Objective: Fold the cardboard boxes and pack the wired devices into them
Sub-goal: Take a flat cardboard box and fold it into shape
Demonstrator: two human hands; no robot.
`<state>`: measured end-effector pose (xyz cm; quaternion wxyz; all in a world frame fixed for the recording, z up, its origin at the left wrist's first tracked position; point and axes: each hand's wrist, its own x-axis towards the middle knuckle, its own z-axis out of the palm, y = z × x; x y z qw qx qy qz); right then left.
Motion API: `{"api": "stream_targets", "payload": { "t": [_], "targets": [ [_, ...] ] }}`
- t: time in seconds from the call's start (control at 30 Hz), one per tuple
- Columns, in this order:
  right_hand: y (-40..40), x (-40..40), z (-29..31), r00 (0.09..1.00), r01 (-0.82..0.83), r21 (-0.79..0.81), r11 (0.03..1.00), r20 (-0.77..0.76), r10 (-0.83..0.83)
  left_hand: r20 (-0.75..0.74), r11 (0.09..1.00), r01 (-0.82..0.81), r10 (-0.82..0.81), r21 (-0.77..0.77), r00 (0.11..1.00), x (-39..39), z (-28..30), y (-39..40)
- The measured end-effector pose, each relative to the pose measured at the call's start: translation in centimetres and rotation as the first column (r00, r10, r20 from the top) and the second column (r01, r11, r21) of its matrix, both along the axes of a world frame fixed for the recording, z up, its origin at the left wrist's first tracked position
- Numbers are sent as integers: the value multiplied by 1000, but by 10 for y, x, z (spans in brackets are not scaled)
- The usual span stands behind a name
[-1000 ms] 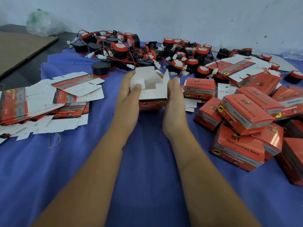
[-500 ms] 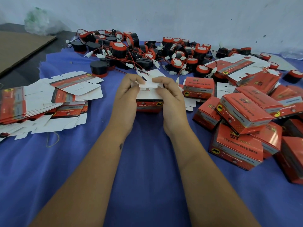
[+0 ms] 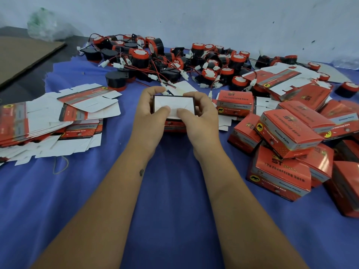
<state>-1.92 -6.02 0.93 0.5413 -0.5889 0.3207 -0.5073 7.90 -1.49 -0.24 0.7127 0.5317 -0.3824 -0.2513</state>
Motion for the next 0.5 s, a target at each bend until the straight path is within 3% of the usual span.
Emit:
{"api": "stream_targets", "payload": {
  "t": [0.13, 0.23, 0.3, 0.4, 0.5],
  "targets": [
    [3, 2, -2, 999, 39, 19, 999, -12, -39, -62, 1000, 1, 0, 22, 998, 2, 0, -1],
    [6, 4, -4, 978, 100, -51, 994, -179, -108, -155, 998, 42, -35, 43, 987, -1, 0, 1],
    [9, 4, -2, 970, 75, -18, 997, -229, -77, -135, 999, 31, -26, 40, 991, -1, 0, 1],
    [13, 2, 8, 997, 18, 124, 992, -81, -8, -29, 1000, 11, -11, 2, 1000, -1, 2, 2],
    [10, 0, 7, 997, 48, 159, 986, 50, -56, 53, 999, -33, 32, 13, 998, 0, 3, 0]
  ]
}}
